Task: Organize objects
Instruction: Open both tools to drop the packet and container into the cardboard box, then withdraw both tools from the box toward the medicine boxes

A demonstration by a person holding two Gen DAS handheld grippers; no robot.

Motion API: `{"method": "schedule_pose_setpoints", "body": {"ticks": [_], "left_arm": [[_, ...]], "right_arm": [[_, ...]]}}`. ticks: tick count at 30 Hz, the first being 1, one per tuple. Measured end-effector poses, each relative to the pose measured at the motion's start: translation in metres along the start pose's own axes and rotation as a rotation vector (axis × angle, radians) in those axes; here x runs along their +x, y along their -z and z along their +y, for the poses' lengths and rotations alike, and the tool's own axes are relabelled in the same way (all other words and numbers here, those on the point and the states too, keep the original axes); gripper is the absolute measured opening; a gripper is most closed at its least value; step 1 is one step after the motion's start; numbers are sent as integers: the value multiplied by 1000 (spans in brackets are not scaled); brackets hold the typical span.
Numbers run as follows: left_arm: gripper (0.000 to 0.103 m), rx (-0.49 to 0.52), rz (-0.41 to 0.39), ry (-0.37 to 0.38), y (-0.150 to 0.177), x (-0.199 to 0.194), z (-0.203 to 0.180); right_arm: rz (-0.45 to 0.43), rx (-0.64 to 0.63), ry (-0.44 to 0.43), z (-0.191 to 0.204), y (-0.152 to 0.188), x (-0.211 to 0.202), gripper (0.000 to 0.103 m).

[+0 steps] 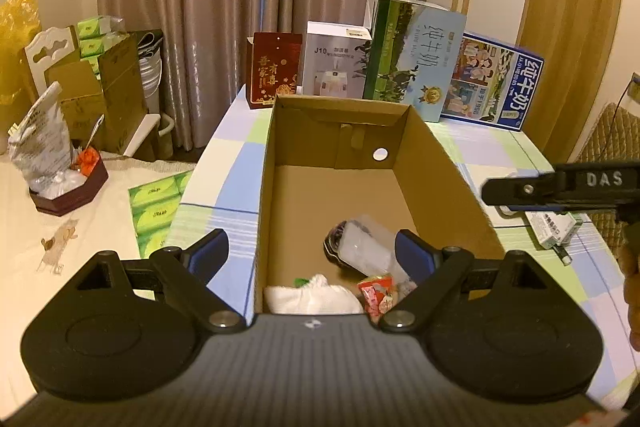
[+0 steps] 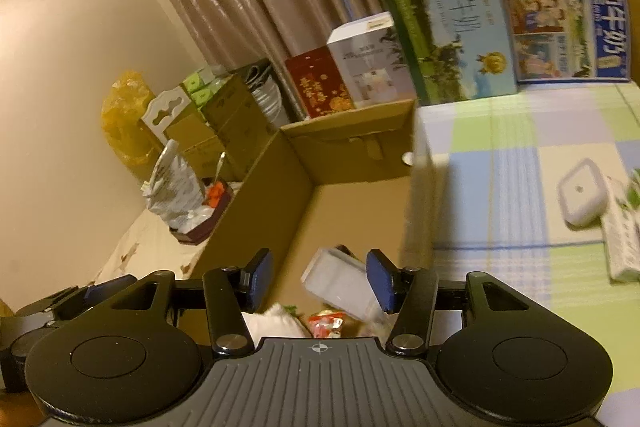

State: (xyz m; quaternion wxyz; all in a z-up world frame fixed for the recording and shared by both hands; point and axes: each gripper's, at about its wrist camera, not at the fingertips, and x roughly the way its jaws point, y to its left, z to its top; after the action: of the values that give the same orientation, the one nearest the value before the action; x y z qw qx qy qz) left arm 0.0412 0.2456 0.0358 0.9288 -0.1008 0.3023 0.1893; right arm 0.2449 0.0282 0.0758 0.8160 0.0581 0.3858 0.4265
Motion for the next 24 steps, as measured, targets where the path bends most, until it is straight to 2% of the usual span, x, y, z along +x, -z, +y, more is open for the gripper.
{"method": "schedule_pose_setpoints", "body": {"ticks": [9, 16, 24], "left_arm": [[90, -21, -16, 28, 16, -37, -27], [94, -13, -19, 87, 25, -59, -66], [100, 57, -7, 161, 30, -67, -122]], "right_arm": [[-46, 21, 125, -24, 38, -77, 60], [-94, 48, 226, -48, 58, -137, 74], [-137, 96, 303, -77, 70, -182, 88]]}}
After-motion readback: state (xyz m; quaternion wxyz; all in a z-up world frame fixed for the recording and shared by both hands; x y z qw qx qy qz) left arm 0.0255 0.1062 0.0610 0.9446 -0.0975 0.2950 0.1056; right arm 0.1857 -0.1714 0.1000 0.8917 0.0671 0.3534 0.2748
